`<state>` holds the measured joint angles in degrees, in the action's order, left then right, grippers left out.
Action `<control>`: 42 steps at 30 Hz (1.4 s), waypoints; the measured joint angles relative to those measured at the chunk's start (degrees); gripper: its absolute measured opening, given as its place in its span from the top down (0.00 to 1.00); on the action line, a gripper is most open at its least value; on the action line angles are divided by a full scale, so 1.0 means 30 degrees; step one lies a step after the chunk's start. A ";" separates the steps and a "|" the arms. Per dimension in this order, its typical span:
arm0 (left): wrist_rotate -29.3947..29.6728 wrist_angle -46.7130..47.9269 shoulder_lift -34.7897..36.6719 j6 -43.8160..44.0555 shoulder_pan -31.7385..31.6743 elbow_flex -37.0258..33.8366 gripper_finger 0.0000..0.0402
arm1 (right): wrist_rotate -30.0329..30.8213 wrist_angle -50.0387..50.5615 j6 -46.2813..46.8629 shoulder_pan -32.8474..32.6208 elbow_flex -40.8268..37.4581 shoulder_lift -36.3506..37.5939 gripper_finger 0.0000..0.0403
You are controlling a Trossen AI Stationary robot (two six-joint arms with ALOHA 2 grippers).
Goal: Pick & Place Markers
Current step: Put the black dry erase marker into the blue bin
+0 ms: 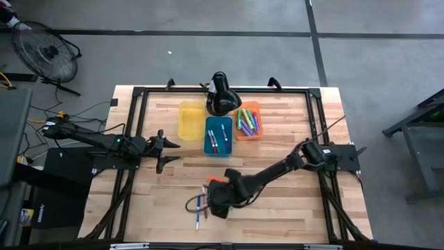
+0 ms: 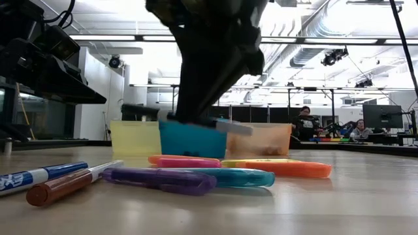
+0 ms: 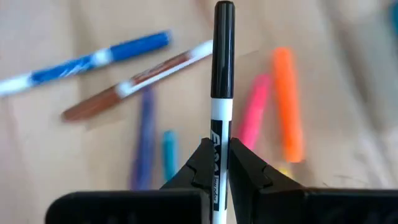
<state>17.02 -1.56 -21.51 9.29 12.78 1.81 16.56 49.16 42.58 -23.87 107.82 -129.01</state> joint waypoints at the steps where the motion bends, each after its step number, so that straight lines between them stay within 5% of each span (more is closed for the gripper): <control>1: 0.0004 0.0000 0.0002 -0.0004 0.0004 0.0000 0.44 | 0.0079 0.0349 0.0384 0.0200 0.0004 0.0190 0.96; 30: 0.0006 0.0000 -0.0002 -0.0004 0.0006 -0.0001 0.44 | 0.2388 0.2553 0.2874 0.4331 0.0040 0.1924 0.97; 42: -0.0001 0.0000 0.0000 -0.0004 0.0006 -0.0001 0.44 | 0.3311 0.0654 0.4239 0.7040 0.0040 0.1924 0.96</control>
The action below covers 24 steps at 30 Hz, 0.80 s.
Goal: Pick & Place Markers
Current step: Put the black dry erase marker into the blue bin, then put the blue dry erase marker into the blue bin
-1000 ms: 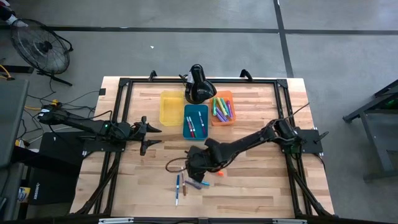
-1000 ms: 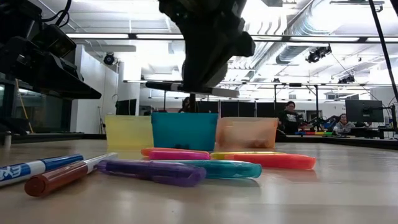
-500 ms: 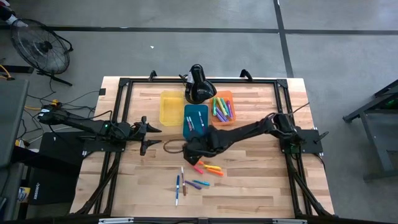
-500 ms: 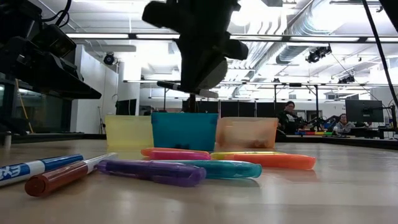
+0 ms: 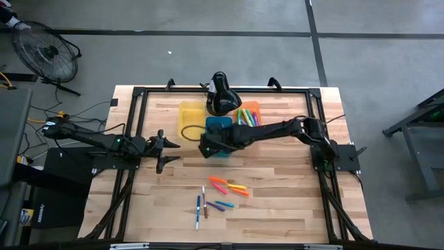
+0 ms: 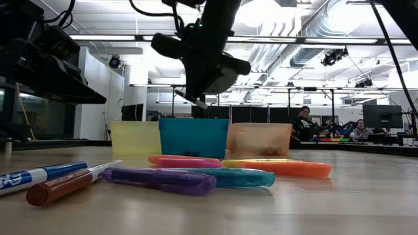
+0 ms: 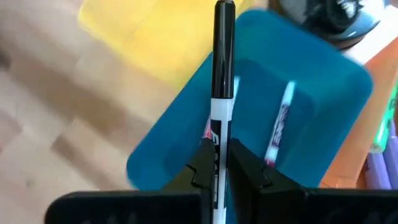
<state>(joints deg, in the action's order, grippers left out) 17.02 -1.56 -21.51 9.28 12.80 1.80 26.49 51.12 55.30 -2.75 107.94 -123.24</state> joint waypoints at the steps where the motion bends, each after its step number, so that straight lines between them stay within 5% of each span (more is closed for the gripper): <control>1: 0.0002 0.0000 -0.0003 0.0002 -0.0005 0.0000 0.44 | 0.0039 -0.0025 0.0190 0.0160 0.0000 0.0000 0.96; 13: 0.0004 0.0000 0.0001 0.0003 -0.0007 0.0000 0.44 | -0.2123 -0.3727 0.2146 0.1623 -0.2920 -0.0022 1.00; 24: 0.0007 0.0000 0.0005 0.0002 -0.0007 0.0003 0.44 | -0.1875 -0.3969 0.2170 0.1934 -0.3810 0.0358 1.00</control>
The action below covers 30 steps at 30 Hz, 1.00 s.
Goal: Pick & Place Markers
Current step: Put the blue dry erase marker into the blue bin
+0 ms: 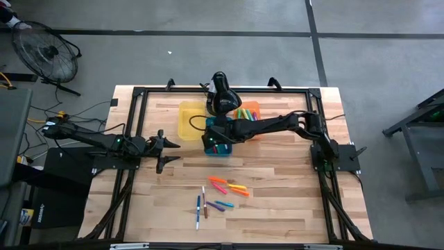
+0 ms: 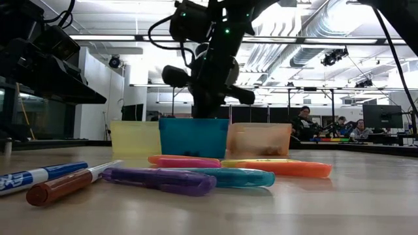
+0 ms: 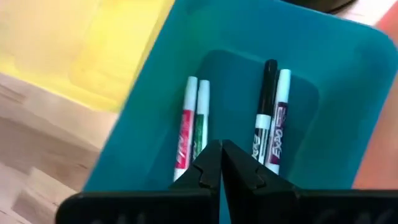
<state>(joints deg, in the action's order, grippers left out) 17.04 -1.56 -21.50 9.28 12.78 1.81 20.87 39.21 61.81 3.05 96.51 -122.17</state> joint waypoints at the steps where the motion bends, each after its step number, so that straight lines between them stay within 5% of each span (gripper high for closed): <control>1: 0.0000 0.0000 -0.0002 0.0003 0.0006 -0.0003 0.44 | -0.0047 -0.0053 -0.0060 -0.0007 0.0006 0.0006 1.00; 12: 0.0000 0.0000 -0.0004 -0.0002 0.0003 0.0005 0.44 | -0.0461 -0.0011 -0.1570 -0.0292 0.0015 0.0217 0.99; 19: -0.0007 0.0000 -0.0007 0.0005 0.0007 -0.0003 0.44 | -0.0811 0.0092 -0.4620 -0.1761 0.0044 0.0794 0.98; 30: 0.0000 0.0000 0.0000 -0.0002 0.0005 -0.0003 0.44 | -0.0901 0.0482 -0.5338 -0.4534 0.0058 0.0873 0.98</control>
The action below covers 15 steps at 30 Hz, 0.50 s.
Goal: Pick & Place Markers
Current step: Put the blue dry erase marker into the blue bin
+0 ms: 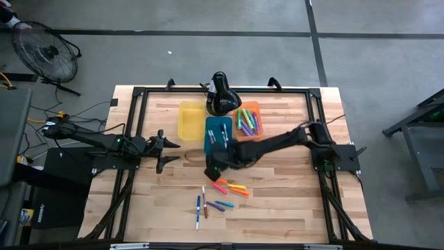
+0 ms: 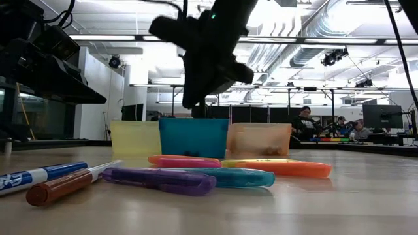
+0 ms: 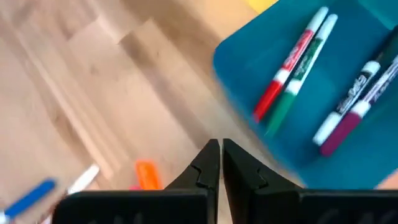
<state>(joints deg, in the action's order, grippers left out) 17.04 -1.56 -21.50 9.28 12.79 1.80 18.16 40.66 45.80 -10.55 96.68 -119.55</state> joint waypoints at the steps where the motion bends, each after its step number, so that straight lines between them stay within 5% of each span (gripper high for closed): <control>1: -0.0004 0.0000 -0.0004 0.0000 -0.0005 0.0004 0.44 | 0.0514 0.0249 0.0008 -0.0367 0.0000 0.0000 0.99; 8: 0.0000 0.0000 0.0000 0.0000 -0.0004 0.0000 0.44 | 0.5279 0.2444 -0.0651 -0.3312 0.0000 0.0000 0.99; 15: -0.0003 0.0000 0.0000 0.0000 -0.0001 0.0000 0.44 | 0.8601 0.6992 0.3839 -0.5665 0.0000 0.0080 1.00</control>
<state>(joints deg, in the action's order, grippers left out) 17.03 -1.56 -21.50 9.28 12.79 1.80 43.97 61.64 57.32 -27.55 96.68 -119.31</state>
